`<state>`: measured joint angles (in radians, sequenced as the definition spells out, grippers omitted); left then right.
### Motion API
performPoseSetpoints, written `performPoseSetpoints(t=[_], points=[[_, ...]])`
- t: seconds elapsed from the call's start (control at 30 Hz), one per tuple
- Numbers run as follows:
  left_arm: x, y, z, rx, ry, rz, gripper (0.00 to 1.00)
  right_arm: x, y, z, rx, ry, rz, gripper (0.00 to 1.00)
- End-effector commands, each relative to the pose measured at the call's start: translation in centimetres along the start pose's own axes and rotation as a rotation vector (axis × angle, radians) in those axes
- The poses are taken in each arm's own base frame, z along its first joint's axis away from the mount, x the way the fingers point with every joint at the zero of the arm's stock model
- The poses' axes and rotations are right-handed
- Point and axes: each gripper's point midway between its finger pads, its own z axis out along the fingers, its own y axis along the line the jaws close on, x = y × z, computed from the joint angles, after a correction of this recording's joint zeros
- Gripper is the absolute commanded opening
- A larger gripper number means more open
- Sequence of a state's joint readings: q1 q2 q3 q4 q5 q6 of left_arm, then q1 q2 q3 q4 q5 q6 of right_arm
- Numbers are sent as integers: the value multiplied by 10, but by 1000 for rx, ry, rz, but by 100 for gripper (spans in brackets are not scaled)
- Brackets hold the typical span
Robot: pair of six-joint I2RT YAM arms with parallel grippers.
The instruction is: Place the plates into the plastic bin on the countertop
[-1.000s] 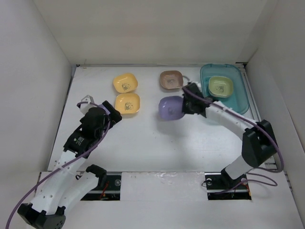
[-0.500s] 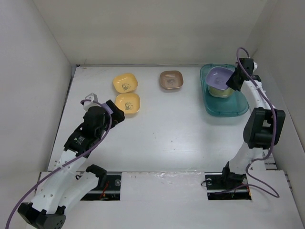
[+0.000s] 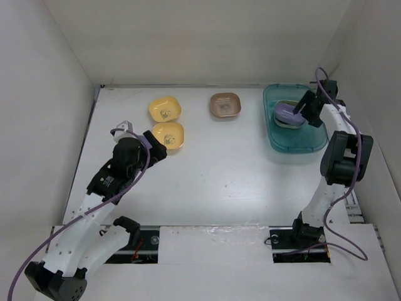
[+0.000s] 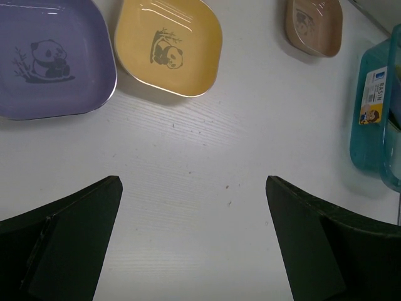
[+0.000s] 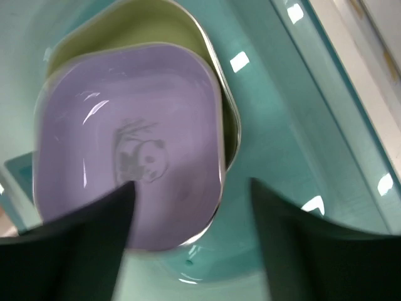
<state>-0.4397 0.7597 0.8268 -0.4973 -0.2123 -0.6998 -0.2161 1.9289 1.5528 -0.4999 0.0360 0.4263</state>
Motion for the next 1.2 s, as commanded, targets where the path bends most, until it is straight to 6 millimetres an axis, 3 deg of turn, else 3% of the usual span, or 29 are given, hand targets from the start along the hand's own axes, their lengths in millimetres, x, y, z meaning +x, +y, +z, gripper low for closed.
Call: performPoseSetpoints(t=[0.0, 0.03, 0.1, 0.17, 0.2, 0.27, 0.3, 0.4, 0.43, 0.53, 0.57, 0.6, 0.7, 0.73, 0.77, 0.8, 0.87, 0.9, 0.93, 1.0, 1.03, 1.1, 1.17], points=[[-6, -11, -3, 57, -19, 9, 100, -44, 30, -26, -74, -132, 0, 90], [-7, -13, -3, 63, -26, 17, 100, -55, 32, -39, -80, -174, 3, 100], [-6, -14, -3, 71, -19, 18, 100, -58, 48, -56, -97, -211, -17, 100], [-6, -14, -3, 71, -19, 18, 100, -63, 65, -86, -123, -267, -46, 100], [-6, -14, -3, 71, -19, 18, 100, -44, 97, -98, -179, -257, -112, 100], [-8, -16, -3, 77, -25, 16, 100, -22, 136, -125, -237, -280, -203, 100], [-10, -14, -3, 66, -36, 15, 100, 16, 180, -140, -300, -263, -283, 100], [-13, -7, -2, 27, -56, -11, 100, 89, 236, -160, -432, -200, -399, 100], [-13, -3, -3, 12, -62, -19, 100, 134, 265, -176, -508, -158, -453, 100], [-19, 5, -9, -26, -102, -56, 100, 215, 307, -183, -595, -76, -522, 100], [-24, 6, -13, -24, -126, -71, 100, 222, 321, -185, -610, -75, -519, 99], [-24, 9, -15, -36, -130, -79, 100, 247, 327, -167, -591, -33, -540, 99], [-30, 13, -23, -41, -170, -115, 100, 278, 361, -171, -646, -4, -547, 98], [-32, 13, -26, -32, -178, -119, 100, 296, 365, -154, -627, 23, -559, 98], [-33, 12, -28, -25, -185, -123, 100, 303, 371, -150, -631, 28, -567, 96], [-35, 12, -30, -18, -191, -126, 100, 299, 381, -151, -634, 16, -550, 96], [-36, 9, -33, 2, -198, -132, 100, 313, 383, -130, -606, 38, -567, 96], [-36, 9, -33, 2, -198, -132, 100, 306, 394, -132, -612, 13, -543, 95], [-31, 10, -31, 3, -181, -117, 100, 317, 390, -113, -571, 31, -563, 95], [-34, 5, -31, 25, -185, -122, 100, 322, 387, -101, -517, 46, -573, 95], [-32, 6, -28, 16, -177, -109, 100, 319, 396, -103, -528, 37, -566, 95], [-29, 4, -26, 18, -162, -105, 100, 331, 391, -86, -498, 60, -585, 92], [-27, 4, -24, 18, -148, -93, 100, 326, 388, -77, -460, 55, -586, 80]])
